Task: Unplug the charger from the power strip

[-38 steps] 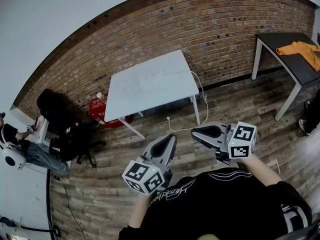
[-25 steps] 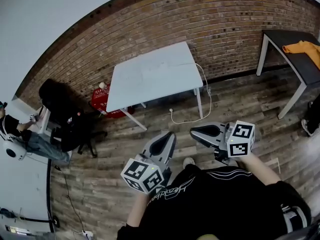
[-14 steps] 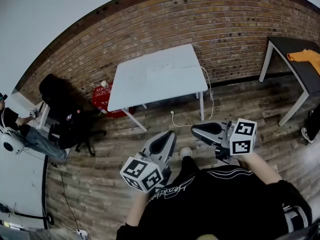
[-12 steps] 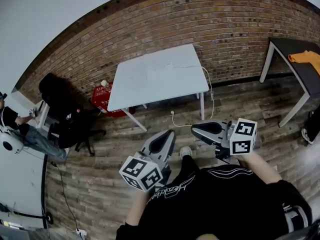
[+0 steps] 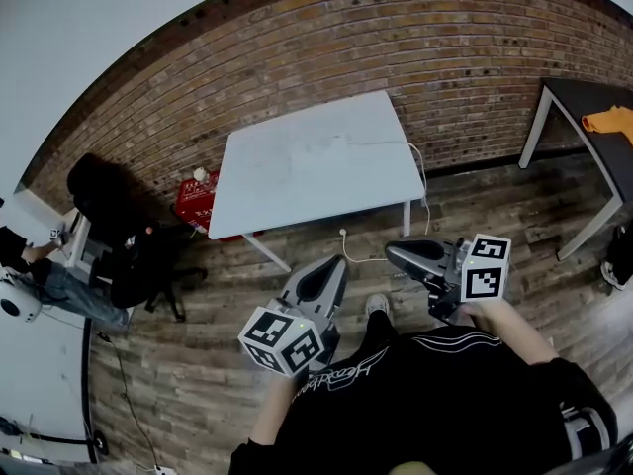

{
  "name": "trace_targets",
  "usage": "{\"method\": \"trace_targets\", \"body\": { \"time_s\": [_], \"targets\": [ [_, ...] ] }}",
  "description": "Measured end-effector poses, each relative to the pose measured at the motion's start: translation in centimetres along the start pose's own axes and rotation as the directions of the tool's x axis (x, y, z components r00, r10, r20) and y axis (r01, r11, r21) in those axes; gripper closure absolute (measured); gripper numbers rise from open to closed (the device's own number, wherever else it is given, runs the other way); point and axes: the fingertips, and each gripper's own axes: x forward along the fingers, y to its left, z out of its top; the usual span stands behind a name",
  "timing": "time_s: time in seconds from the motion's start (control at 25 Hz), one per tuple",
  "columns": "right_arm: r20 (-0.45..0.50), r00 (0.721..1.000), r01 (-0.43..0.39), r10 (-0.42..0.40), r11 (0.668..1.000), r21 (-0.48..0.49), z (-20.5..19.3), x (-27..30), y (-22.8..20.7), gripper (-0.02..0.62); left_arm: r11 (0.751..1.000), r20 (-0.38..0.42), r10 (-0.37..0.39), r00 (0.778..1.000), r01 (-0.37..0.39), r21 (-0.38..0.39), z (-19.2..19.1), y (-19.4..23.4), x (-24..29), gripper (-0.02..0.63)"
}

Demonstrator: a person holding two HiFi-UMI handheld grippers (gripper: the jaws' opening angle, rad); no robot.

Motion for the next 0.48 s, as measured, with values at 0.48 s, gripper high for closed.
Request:
{"method": "trace_targets", "body": {
  "time_s": [0.48],
  "targets": [
    [0.034,0.995,0.094,-0.094,0.996,0.01,9.0,9.1,-15.1,0.597,0.999,-0.02,-0.042,0.999,0.042,-0.019,7.3,15.9,11.2,0.598]
  ]
}}
